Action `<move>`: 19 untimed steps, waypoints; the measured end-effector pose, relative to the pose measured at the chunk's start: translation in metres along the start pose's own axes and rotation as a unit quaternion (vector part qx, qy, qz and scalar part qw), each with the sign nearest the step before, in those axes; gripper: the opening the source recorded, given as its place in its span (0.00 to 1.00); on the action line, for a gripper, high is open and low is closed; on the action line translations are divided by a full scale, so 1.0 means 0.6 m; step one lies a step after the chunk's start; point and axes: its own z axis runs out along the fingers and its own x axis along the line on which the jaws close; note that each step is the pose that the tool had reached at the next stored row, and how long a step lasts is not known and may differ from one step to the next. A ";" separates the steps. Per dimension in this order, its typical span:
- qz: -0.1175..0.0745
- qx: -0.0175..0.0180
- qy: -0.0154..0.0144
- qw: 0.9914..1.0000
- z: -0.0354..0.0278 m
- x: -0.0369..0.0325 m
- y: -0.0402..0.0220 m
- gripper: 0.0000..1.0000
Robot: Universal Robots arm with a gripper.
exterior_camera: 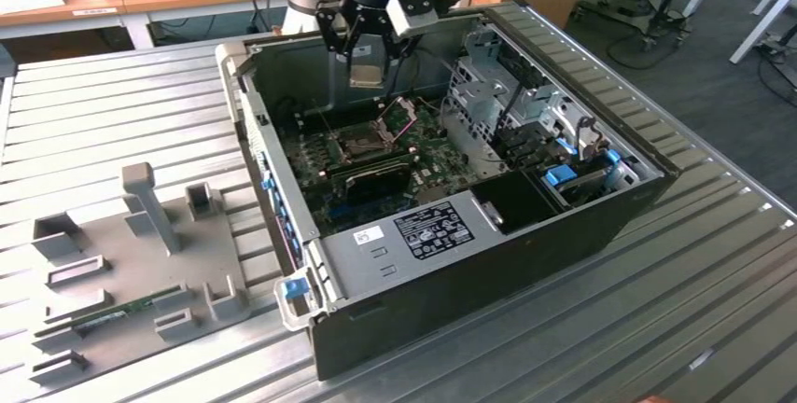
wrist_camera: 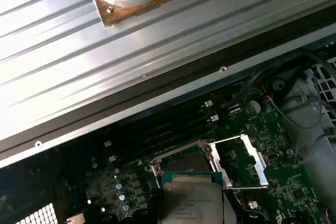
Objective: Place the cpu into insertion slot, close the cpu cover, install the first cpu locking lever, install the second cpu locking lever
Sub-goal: 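Place the cpu into insertion slot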
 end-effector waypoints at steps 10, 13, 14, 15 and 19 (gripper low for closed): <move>0.056 -0.001 -0.005 0.998 0.002 0.000 0.000 0.54; 0.058 -0.001 -0.005 0.998 0.002 0.000 0.000 0.54; 0.062 -0.001 -0.006 0.998 0.002 0.000 0.000 0.54; 0.069 -0.001 -0.006 0.998 0.002 0.000 0.000 0.54; 0.093 -0.002 -0.008 0.996 0.002 0.000 0.000 0.54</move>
